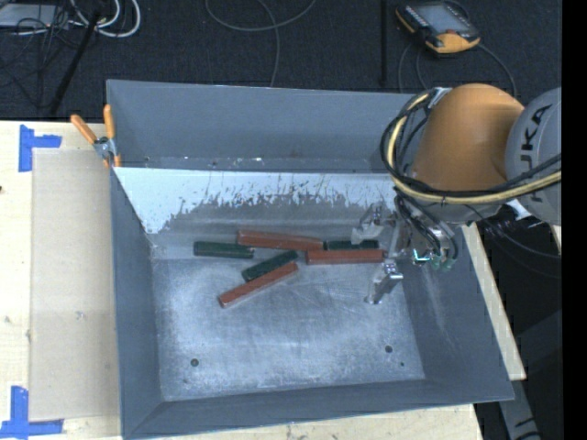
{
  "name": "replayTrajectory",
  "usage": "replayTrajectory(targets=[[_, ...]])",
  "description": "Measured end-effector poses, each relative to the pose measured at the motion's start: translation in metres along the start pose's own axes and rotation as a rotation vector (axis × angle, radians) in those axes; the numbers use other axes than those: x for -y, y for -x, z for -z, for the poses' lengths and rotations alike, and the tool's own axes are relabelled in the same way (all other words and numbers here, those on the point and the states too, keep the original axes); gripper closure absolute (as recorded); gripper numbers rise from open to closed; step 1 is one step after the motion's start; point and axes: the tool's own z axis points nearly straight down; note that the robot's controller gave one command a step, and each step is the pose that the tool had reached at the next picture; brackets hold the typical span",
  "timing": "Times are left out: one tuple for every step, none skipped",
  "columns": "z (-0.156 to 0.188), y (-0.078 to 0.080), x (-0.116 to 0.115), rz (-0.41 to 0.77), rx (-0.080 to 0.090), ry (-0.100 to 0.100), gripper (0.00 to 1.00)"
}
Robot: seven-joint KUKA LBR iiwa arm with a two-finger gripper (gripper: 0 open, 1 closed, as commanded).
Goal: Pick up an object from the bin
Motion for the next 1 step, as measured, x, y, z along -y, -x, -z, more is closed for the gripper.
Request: replayTrajectory(targets=[[0.0043, 0.0016, 0.0001, 0.001, 0.007, -0.001, 0.0]])
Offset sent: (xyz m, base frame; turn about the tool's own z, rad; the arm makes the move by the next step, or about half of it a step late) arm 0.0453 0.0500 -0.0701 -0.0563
